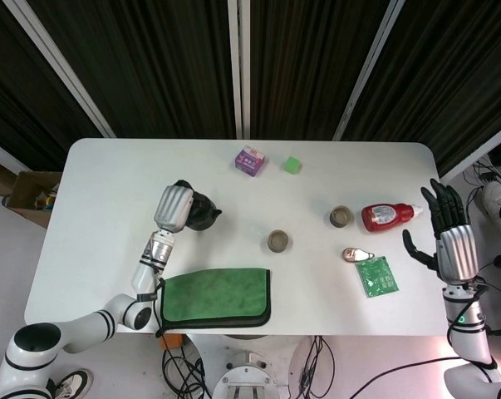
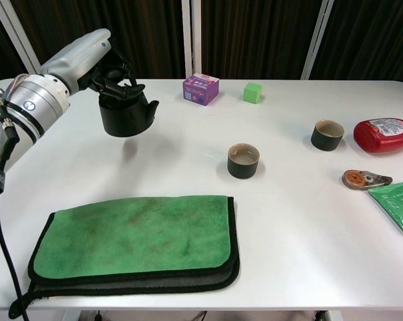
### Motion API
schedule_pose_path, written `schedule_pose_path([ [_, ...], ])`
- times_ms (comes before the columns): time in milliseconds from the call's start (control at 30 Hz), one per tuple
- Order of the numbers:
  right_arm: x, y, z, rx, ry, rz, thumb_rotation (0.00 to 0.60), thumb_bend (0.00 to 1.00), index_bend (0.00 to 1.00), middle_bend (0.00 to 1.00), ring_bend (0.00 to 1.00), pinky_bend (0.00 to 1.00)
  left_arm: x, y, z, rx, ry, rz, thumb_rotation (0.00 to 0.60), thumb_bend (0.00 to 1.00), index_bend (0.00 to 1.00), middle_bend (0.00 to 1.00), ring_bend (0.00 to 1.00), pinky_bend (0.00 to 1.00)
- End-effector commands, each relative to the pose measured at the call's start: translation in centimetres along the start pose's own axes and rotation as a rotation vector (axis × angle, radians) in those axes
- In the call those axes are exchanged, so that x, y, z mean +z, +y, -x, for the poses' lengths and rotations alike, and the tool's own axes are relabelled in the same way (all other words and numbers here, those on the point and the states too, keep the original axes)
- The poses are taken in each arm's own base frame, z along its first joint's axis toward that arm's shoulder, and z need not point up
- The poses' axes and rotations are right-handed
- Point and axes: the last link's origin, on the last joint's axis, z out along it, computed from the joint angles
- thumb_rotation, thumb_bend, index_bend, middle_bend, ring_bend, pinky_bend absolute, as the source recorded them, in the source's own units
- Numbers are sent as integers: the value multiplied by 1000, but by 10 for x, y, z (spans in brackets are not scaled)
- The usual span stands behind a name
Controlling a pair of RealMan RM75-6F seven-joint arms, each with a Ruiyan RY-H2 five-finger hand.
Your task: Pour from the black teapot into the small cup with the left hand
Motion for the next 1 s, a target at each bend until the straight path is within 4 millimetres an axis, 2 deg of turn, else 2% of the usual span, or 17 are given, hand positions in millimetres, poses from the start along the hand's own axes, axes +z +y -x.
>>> schedule_pose_path([
  [33, -1, 0, 0, 0, -1, 2, 600, 364, 0, 0, 0, 0, -4, 0, 14, 39, -14, 21, 600, 495, 1000, 1000, 1000, 409],
  [167, -1, 2, 0, -1, -1, 7, 600, 364, 0, 0, 0, 0, -6, -2, 24, 83, -19, 40, 600, 495, 1000, 1000, 1000, 409],
  [533, -3, 5, -1, -2, 0, 17, 600, 364, 0, 0, 0, 0, -7, -12, 40, 67, -41, 11, 600, 495, 1000, 1000, 1000, 409],
  [1000, -3, 4, -3, -5, 2, 16, 600, 365, 0, 0, 0, 0, -8, -16, 47, 71, -53, 2, 600, 495, 1000, 1000, 1000, 410],
])
